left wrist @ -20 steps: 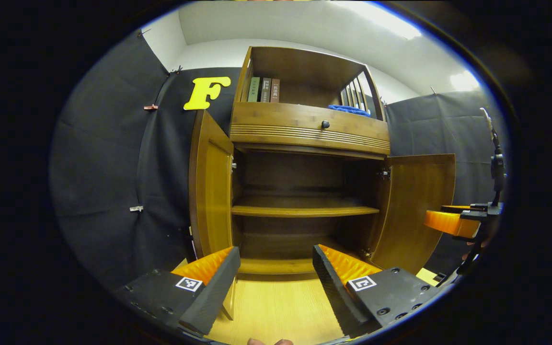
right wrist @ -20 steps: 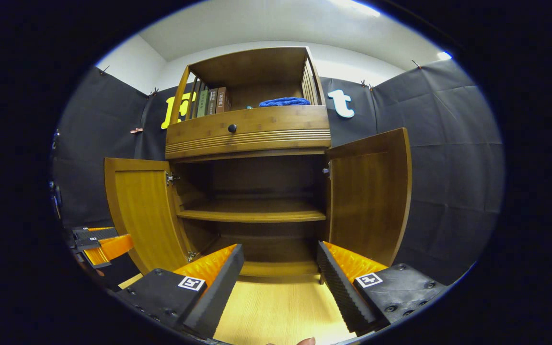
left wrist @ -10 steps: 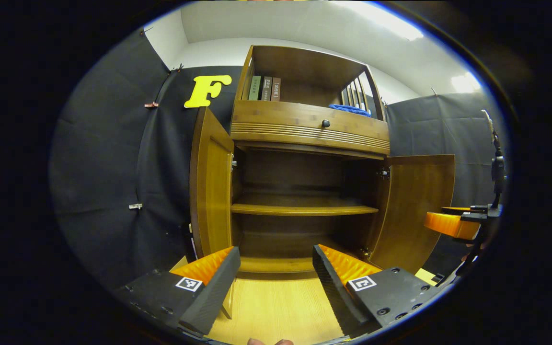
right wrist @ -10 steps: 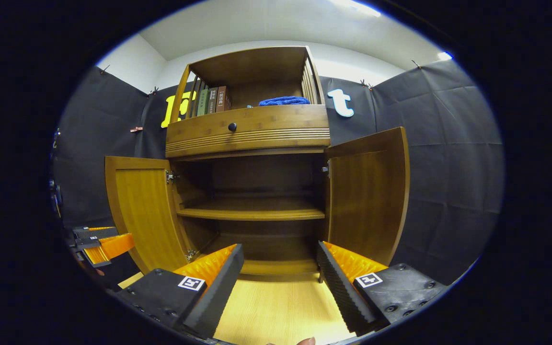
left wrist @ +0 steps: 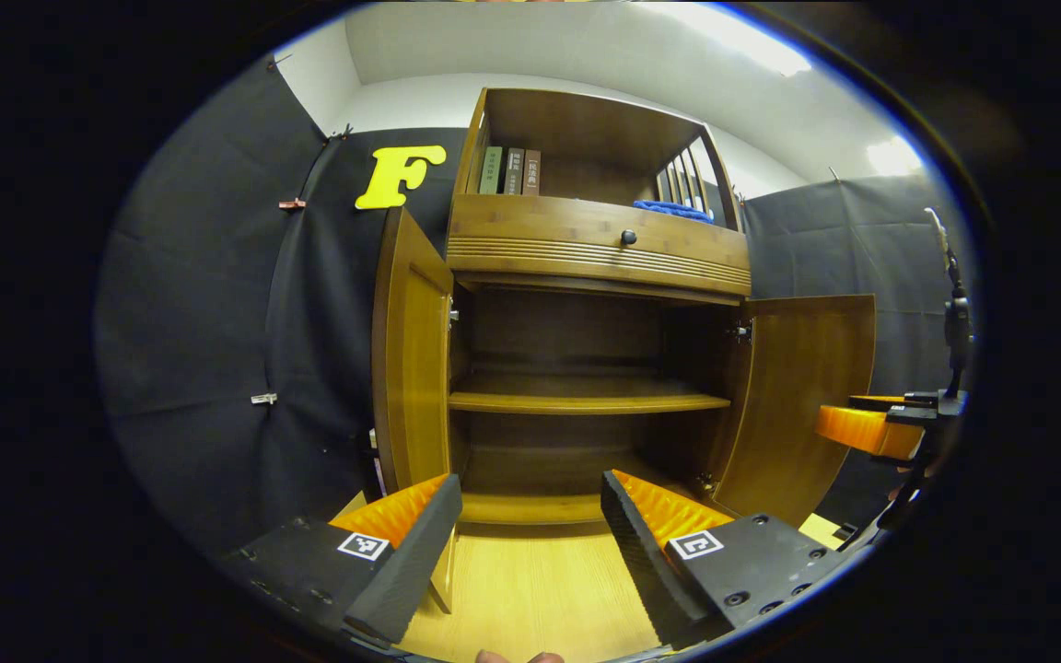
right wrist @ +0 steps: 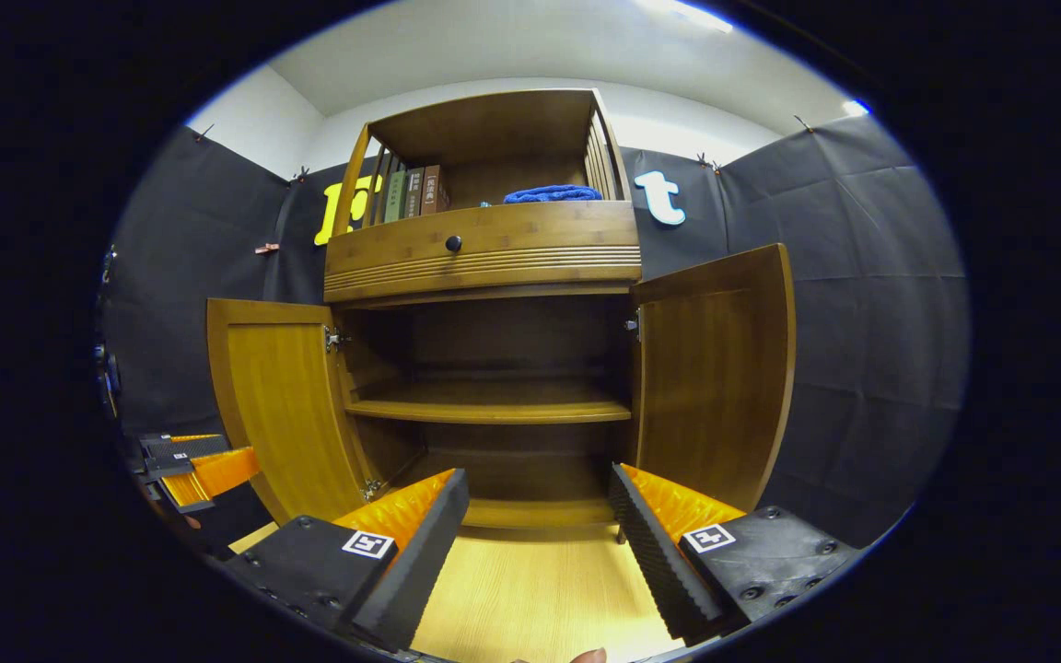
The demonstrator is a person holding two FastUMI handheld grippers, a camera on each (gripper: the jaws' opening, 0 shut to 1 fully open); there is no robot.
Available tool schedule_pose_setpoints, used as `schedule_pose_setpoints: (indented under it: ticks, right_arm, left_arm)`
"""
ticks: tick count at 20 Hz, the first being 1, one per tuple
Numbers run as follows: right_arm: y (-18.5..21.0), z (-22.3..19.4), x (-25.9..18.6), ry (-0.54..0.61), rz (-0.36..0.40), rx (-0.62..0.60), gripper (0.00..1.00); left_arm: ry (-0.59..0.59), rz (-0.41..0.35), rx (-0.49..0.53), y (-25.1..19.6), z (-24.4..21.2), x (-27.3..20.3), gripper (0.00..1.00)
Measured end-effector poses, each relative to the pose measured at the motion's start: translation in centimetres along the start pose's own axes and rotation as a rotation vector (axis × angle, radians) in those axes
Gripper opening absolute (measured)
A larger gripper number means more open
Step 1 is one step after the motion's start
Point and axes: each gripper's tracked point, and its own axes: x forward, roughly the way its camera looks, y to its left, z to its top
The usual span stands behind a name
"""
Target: Open the right door of the double-door shoe cabinet with the right hand, and open the left door with the left hand.
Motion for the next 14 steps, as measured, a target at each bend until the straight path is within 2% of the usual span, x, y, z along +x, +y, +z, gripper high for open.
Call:
schedule_pose_setpoints:
  ticks: [4, 5, 12, 13, 14]
  right_arm:
    - [-0.2, 0.7, 1.8, -0.017, 0.009, -0.023, 1.00]
    - [-0.1, 1.0, 2.6, -0.018, 0.015, -0.031, 0.98]
    - [1.7, 2.2, 6.7, -0.047, 0.049, -0.119, 0.99]
    - [2.2, 2.0, 7.0, -0.039, 0.060, -0.126, 0.96]
    - [2.7, 1.9, 7.1, -0.035, 0.069, -0.134, 0.99]
  left_arm:
    - [0.015, -0.029, 0.009, -1.1, -0.5, 1.1, 0.94]
    - [0.013, -0.031, 0.009, -1.3, -0.5, 1.3, 0.94]
    - [0.020, -0.004, -0.013, -1.8, -1.0, 2.2, 0.94]
    - [0.022, -0.003, -0.020, -1.8, -1.2, 2.3, 0.95]
    - [0.025, -0.002, -0.025, -1.8, -1.4, 2.3, 0.94]
